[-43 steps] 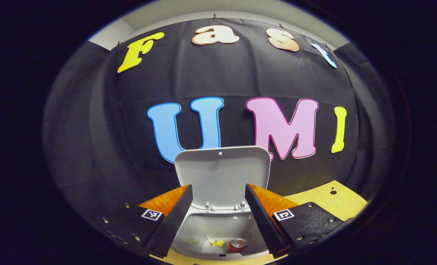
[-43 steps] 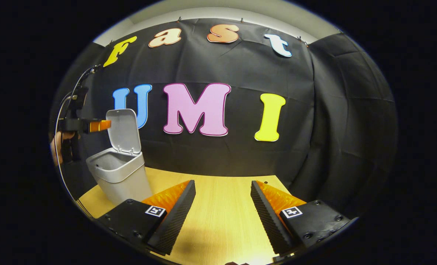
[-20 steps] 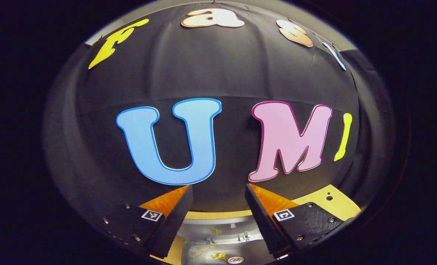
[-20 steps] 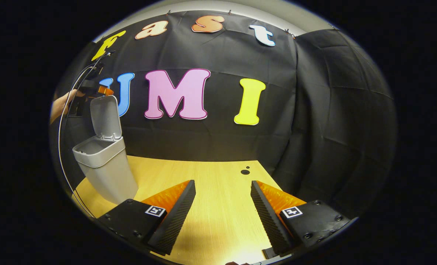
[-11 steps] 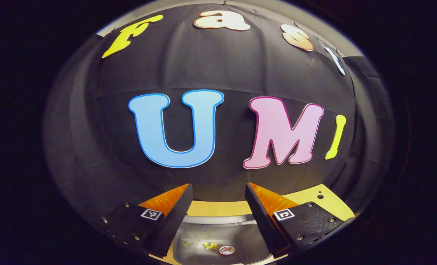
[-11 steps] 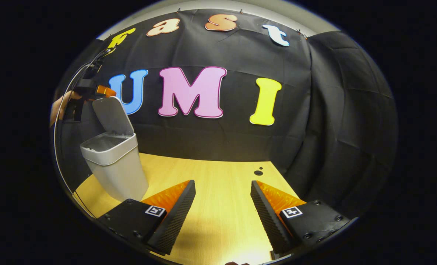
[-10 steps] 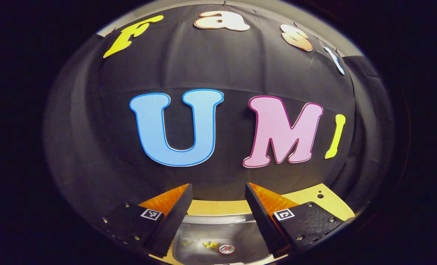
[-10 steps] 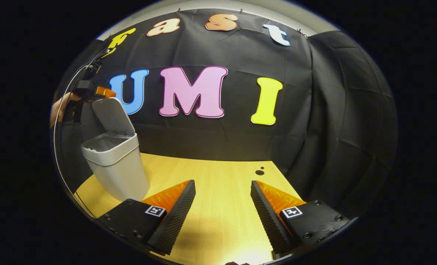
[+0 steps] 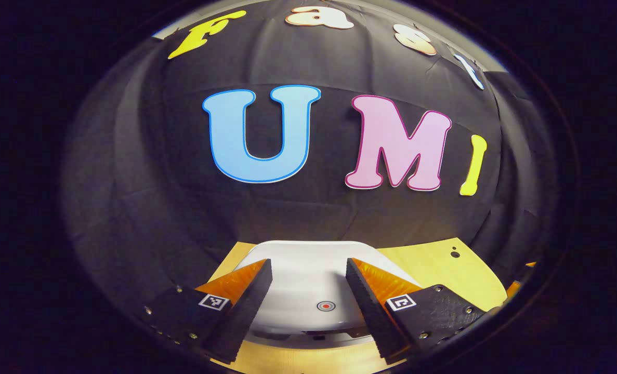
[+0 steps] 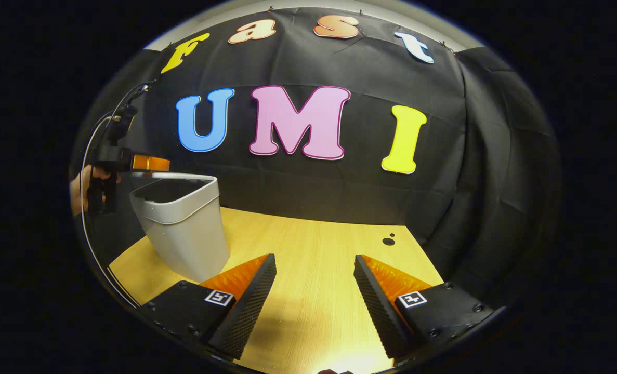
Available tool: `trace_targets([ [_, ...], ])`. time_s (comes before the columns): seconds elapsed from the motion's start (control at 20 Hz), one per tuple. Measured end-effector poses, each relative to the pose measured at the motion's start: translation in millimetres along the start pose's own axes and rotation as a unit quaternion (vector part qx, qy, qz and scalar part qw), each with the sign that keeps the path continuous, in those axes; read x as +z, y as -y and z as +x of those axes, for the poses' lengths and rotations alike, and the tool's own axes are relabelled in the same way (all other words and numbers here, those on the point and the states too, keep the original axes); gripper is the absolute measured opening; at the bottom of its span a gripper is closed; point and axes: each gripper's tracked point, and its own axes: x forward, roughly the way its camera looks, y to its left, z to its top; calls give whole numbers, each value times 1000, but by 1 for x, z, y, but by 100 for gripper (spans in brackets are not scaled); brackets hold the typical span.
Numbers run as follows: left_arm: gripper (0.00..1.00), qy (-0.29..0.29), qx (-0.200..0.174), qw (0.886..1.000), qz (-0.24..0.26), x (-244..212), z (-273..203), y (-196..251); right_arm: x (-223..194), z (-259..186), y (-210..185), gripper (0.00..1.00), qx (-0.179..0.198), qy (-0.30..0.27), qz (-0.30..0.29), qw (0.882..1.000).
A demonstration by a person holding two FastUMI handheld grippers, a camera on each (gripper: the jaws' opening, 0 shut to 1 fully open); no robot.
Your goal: Press the lid of the desktop garbage bin to open it, pick up the crumpled paper on the desktop and throw it into the bin, then pick up the pop can on the desktop and drop it into the bin, and finally close the garbage bin lid.
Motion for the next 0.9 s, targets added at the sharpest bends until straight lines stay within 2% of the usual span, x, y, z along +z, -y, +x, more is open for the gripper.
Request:
trace_targets([
  [0.15,95,-29,6,1000,9,-33,4,0,-6,2,-7,98,9,-8,-7,1000],
  [0.2,94,-2,8,1000,17,-28,0,-2,-7,2,-8,98,11,-11,-10,1000],
  [0.35,96,30,13,999,14,-29,-2,-2,-11,4,-12,98,15,-17,-9,1000],
  [0.75,96,41,16,999,12,-39,0,-1,-12,7,-19,98,19,-21,-6,1000],
  [0.9,98,54,23,998,36,-42,0,0,-8,8,-22,98,24,-17,-14,999],
])
